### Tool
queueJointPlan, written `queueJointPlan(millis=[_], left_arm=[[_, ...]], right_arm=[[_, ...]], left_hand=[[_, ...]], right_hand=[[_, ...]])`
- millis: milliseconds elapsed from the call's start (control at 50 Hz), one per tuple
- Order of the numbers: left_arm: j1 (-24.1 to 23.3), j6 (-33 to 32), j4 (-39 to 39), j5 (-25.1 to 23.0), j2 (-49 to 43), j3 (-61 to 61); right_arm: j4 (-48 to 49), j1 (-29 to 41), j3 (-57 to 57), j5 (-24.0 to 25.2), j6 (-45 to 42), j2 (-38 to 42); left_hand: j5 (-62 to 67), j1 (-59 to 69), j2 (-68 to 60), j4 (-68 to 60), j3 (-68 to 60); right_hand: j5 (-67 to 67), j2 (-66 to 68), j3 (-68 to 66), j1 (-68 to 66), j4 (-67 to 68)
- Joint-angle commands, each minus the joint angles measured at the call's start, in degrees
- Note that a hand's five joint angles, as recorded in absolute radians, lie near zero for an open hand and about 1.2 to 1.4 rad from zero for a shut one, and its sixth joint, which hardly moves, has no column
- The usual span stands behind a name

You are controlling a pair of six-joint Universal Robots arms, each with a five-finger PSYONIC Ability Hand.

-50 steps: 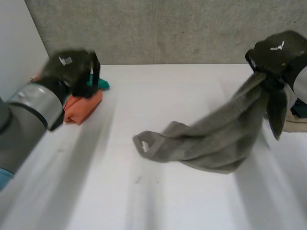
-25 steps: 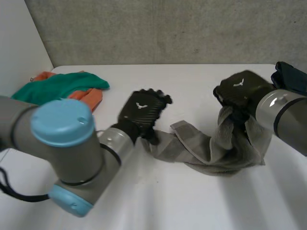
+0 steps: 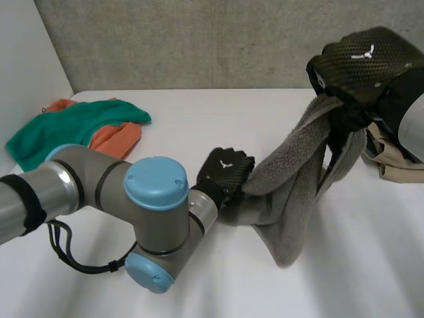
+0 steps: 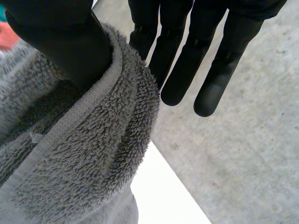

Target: Fold the laundry.

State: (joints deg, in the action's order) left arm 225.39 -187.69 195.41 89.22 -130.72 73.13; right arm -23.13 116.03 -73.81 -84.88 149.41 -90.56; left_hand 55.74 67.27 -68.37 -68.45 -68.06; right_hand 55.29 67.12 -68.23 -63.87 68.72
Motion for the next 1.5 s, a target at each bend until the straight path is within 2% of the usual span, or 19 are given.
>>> queueJointPlan(millis=[20,160,240,300,380,460,520,600,620,640,700,720,760,860,1020,1160,1300,1420,1500], left_arm=[[3.12,-2.49,-0.11,7.28,11.5,5.16],[6.02,-11.97,-1.25,4.74,25.66,15.44],[8.39,-18.39,-3.01,2.8,27.88,18.97],[9.89,-21.3,-3.8,2.18,27.1,19.42],[11.38,-24.65,-3.28,2.09,20.78,17.23],[12.35,-26.32,-2.84,2.27,12.7,5.49],[12.35,-26.15,-1.18,2.36,10.14,-2.44],[12.53,-25.97,11.1,2.88,9.34,-12.21],[12.7,-25.8,18.62,3.23,9.69,-13.7],[12.71,-25.79,22.61,3.5,10.04,-13.81],[12.18,-25.88,35.07,4.73,12.49,-13.02],[12.18,-25.88,37.13,4.9,13.37,-12.41],[12.18,-25.79,38.29,4.91,15.13,-10.74],[12.35,-25.45,33.48,4.91,18.12,-3.02],[12.44,-24.13,26.79,4.56,18.48,10.34],[12.35,-24.04,26.25,4.29,18.48,18.96],[12.35,-24.04,26.16,4.38,18.57,21.35],[12.53,-24.04,24.15,4.38,20.5,21.88],[12.53,-24.04,21.51,4.29,21.73,21.53]], right_arm=[[0.02,-1.07,-4.58,-0.02,-3.59,1.96],[-0.51,-2.65,-8.1,-0.64,-10.19,3.55],[-0.43,-2.65,-10.03,-0.29,-12.03,4.69],[0.02,-3.09,-9.69,-0.2,-13.79,9.42],[0.37,-3.18,-6.09,-0.99,-14.58,16.63],[2.56,-3.01,1.81,-3.53,-14.32,23.49],[8.87,-2.92,10.16,-6.43,-13.88,27.36],[24.76,-2.74,17.55,-9.25,-13.62,27.9],[28.98,-2.65,17.91,-9.43,-13.7,27.55],[37.37,-2.65,17.48,-9.34,-13.71,26.41],[48.94,-2.65,15.02,-9.16,-13.79,23.6],[54.19,-2.57,12.66,-8.56,-13.79,21.41],[56.17,-2.57,10.54,-7.5,-13.79,19.47],[53.37,-2.48,5.61,-4.25,-13.71,17.35],[39.23,-3.09,-2.3,-3.1,-13.36,17.52],[35.96,-4.49,-7.84,-3.01,-6.07,23.4],[35.35,-8.54,-7.23,-3.19,7.46,32.19],[32.63,-12.22,-7.05,-3.19,15.19,34.75],[30.43,-14.33,-7.05,-3.19,19.24,34.66]], left_hand=[[14.26,12.73,-11.63,-11.55,-11.94],[14.26,12.73,-11.63,-11.55,-11.94],[14.26,12.73,-11.63,-11.55,-11.94],[14.26,12.73,-11.63,-11.55,-11.94],[14.26,12.73,-11.63,-11.55,-11.94],[14.26,12.73,-11.63,-11.55,-11.94],[14.26,12.73,-11.63,-11.55,-11.94],[14.26,12.73,-11.63,-11.55,-11.94],[14.26,12.73,-11.63,-11.55,-11.94],[14.26,12.73,-11.63,-11.55,-11.94],[14.26,12.73,-11.63,-11.55,-11.94],[14.26,12.73,-11.63,-11.55,-11.94],[14.26,12.73,-11.63,-11.55,-11.94],[14.26,12.73,-11.63,-11.55,-11.94],[14.26,12.73,-11.63,-11.55,-11.94],[14.26,12.73,-11.63,-11.55,-11.94],[14.26,12.73,-11.63,-11.55,-11.94],[14.26,12.73,-11.63,-11.55,-11.94],[14.26,12.73,-11.63,-11.55,-11.94]], right_hand=[[14.71,12.88,-11.77,-16.13,11.28],[14.71,12.88,-11.77,-16.13,11.28],[14.71,12.88,-11.77,-16.13,11.28],[14.71,12.88,-11.77,-16.13,11.28],[14.71,12.88,-11.77,-16.13,11.28],[14.71,12.88,-11.77,-16.13,11.28],[14.71,12.88,-11.77,-16.13,11.28],[14.71,12.88,-11.77,-16.13,11.28],[14.71,12.88,-11.77,-16.13,11.28],[14.71,12.88,-11.77,-16.13,11.28],[14.71,12.88,-11.77,-16.13,11.28],[14.71,12.88,-11.77,-16.13,11.28],[14.71,12.88,-11.77,-16.13,11.28],[14.71,12.88,-11.77,-16.13,11.28],[14.71,12.88,-11.77,-16.13,11.28],[14.71,12.88,-11.77,-16.13,11.28],[-15.31,-17.15,18.25,13.89,-18.74],[-28.93,-30.77,31.87,27.52,-32.36],[-32.32,-34.15,35.26,30.9,-35.75]])
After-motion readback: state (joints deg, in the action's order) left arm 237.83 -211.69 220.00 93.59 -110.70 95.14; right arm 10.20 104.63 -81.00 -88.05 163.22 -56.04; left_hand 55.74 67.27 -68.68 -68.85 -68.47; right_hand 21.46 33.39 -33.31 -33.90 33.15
